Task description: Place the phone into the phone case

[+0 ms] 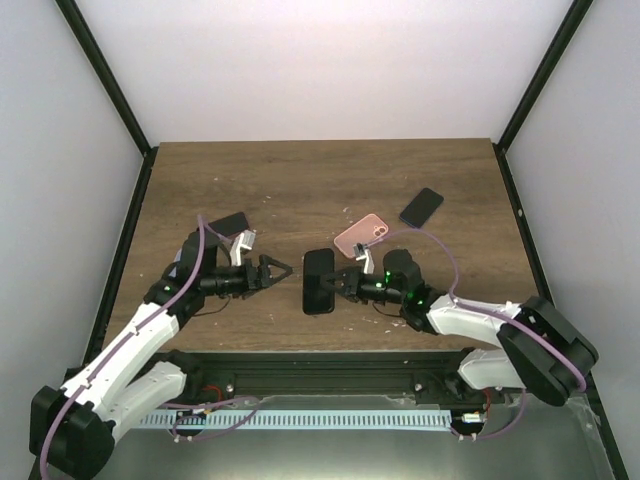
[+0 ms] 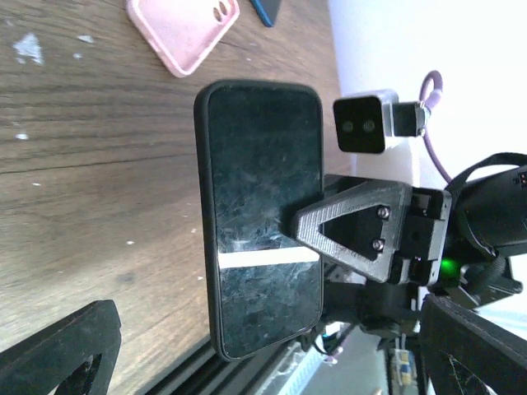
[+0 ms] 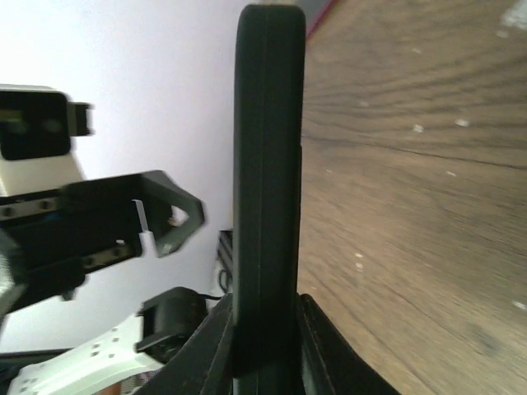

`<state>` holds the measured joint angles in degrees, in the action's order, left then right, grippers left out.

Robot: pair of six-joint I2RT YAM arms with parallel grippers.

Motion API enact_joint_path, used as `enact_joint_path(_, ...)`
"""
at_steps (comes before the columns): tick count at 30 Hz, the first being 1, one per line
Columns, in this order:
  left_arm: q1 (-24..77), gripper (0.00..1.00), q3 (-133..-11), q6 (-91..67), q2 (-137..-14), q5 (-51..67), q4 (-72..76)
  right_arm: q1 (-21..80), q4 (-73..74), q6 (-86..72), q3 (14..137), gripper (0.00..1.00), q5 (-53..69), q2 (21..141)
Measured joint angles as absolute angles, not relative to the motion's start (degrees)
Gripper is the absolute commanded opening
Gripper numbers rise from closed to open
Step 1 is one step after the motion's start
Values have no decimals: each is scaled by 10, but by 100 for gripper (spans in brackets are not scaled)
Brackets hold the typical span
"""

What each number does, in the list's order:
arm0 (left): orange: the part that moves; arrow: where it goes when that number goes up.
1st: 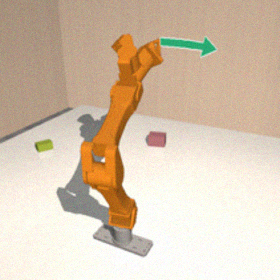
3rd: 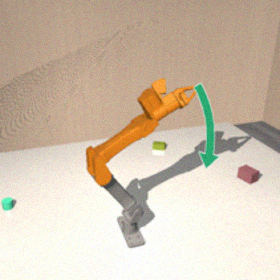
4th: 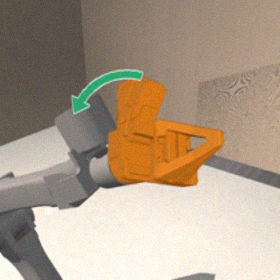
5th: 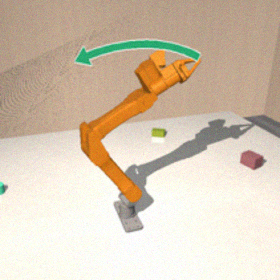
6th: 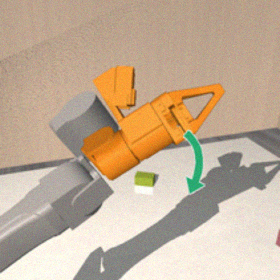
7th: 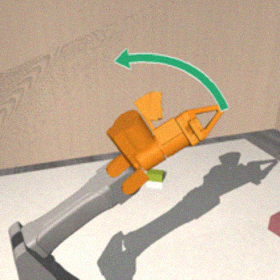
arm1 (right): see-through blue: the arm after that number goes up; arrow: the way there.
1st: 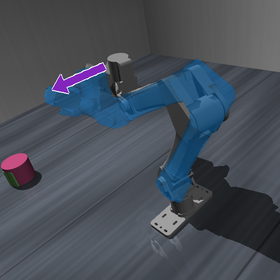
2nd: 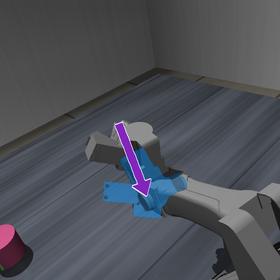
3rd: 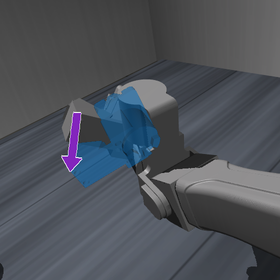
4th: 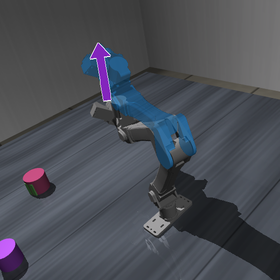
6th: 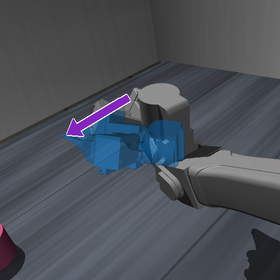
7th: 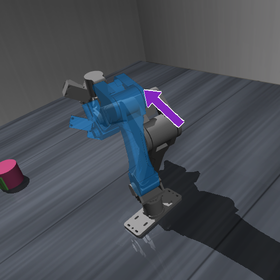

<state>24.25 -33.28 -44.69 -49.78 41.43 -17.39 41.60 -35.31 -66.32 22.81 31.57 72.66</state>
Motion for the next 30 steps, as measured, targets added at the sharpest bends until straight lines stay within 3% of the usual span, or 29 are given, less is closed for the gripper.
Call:
enact_joint_path(14, 234, 100, -346, -391, -521, 323, -272, 413, -323, -623, 221, 19, 297, 850)
enact_joint_path(21, 228, 100, -346, -387, -521, 316, -280, 412, -316, -612, 221, 32, 289, 864)
enact_joint_path(30, 227, 100, -346, -387, -524, 315, -280, 411, -236, -590, 233, 56, 254, 832)
